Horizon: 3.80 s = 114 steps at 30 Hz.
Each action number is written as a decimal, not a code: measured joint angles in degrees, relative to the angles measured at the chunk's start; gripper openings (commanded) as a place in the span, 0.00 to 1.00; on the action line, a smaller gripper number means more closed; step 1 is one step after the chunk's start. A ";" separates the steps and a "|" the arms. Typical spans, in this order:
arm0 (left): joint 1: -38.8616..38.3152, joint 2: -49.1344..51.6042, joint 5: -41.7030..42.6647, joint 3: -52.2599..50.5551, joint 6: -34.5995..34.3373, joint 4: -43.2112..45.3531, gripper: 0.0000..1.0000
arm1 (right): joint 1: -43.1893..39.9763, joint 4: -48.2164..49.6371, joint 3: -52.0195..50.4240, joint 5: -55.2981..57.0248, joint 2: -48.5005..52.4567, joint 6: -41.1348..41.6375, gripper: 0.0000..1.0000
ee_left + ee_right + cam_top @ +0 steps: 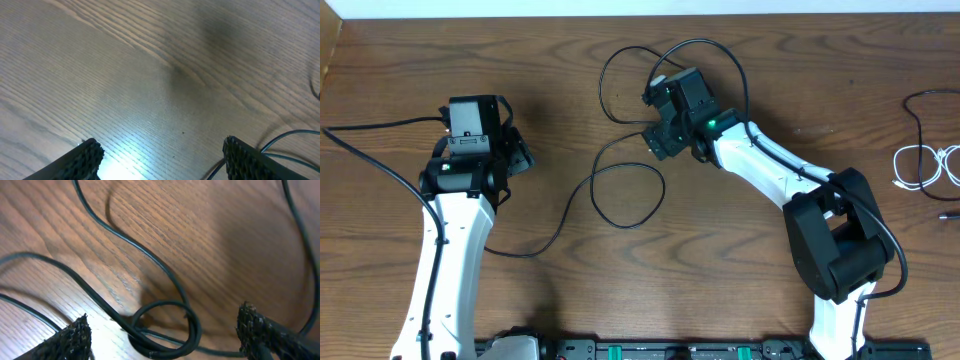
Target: Untangle cables
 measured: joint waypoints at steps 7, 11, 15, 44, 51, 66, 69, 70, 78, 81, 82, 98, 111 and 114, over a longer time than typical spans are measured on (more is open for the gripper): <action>0.00 0.00 0.00 0.00 0.00 -0.13 0.78 | 0.00 0.00 0.00 0.07 0.00 -7.63 0.86; 0.00 0.02 0.00 0.00 0.00 -0.17 0.78 | 0.00 0.76 -0.28 -1.09 0.00 -11.72 0.83; 0.00 0.00 0.00 0.00 0.00 -0.20 0.78 | 0.00 1.73 -1.14 -1.84 0.00 -14.16 0.81; 0.00 0.00 1.18 0.00 0.00 -0.24 0.78 | 0.00 -0.55 -1.90 -2.51 1.05 -17.99 0.01; 0.00 0.02 4.79 0.00 0.00 -0.24 0.77 | 0.00 -1.70 -2.01 -7.45 -8.48 -10.67 0.01; 0.00 0.02 28.57 0.00 2.89 2.23 0.65 | -0.13 -1.55 -2.01 -24.65 -18.29 9.27 0.01; 0.00 0.02 33.42 0.00 5.35 2.36 0.64 | -0.63 -0.42 -2.01 -27.06 -18.29 14.29 0.01; 0.00 0.02 34.71 0.00 6.03 2.36 0.63 | -1.09 0.20 -2.01 -28.20 -18.29 15.93 0.01; -0.02 0.00 39.76 0.00 8.85 2.62 0.59 | -6.25 4.81 -2.01 -39.60 -18.29 28.65 0.01; -0.02 0.02 40.48 0.00 8.87 3.06 0.60 | -7.21 5.57 -2.01 -42.84 -18.29 32.09 0.01; 0.00 0.02 40.85 0.00 8.92 3.26 0.60 | -7.30 5.62 -2.01 -43.41 -18.29 32.83 0.01; -12.52 0.02 50.75 0.00 26.58 4.00 0.74 | -9.09 6.05 -2.01 -42.16 -18.29 44.19 0.01; -19.32 0.02 38.58 0.00 32.87 15.32 0.75 | -13.27 6.01 -2.01 -47.52 -18.29 58.36 0.01; -19.32 0.02 37.64 0.00 33.03 18.95 0.74 | -13.79 5.97 -2.01 -49.66 -18.29 59.01 0.01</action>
